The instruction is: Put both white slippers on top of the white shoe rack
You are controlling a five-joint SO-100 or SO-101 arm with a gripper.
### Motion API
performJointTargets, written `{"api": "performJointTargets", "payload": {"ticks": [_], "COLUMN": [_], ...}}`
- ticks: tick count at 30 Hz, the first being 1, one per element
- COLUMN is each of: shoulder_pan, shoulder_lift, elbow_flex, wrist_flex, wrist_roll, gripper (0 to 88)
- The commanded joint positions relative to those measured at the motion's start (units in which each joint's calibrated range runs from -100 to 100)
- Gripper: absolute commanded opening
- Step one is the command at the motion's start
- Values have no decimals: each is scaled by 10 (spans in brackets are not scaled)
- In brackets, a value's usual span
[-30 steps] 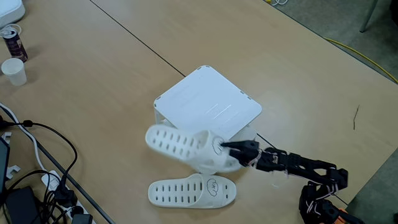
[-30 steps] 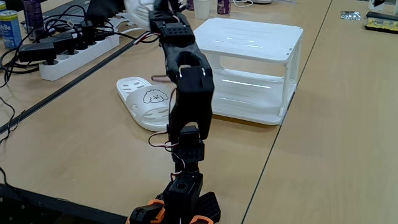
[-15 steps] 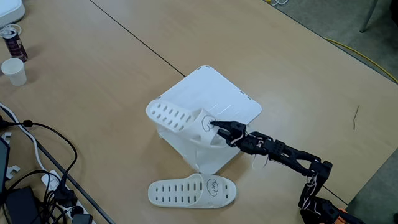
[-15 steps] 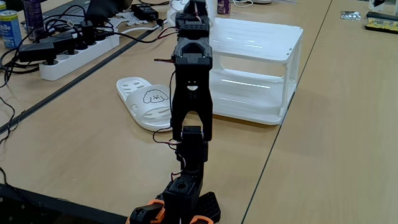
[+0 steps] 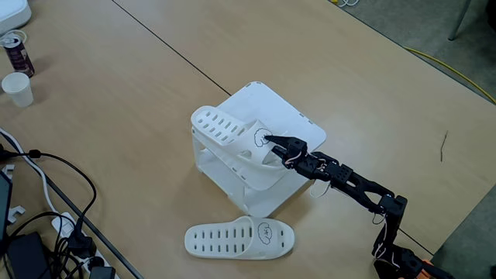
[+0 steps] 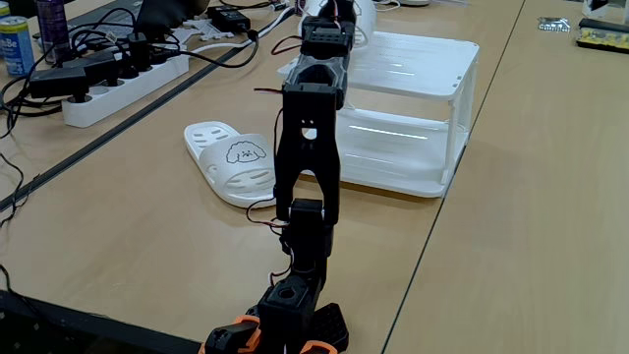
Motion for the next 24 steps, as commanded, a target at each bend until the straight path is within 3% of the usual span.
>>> {"api": "performJointTargets", "payload": {"ticks": [1,14,20,24], "shoulder_pan": [11,16,13,12], "shoulder_lift": [-10,10,10,10], "elbow_flex": [-66,-66,-65,-62], "wrist_flex": [0,0,0,0], "wrist_roll": [4,4,4,4], "gripper": [7,10,237,279]}}
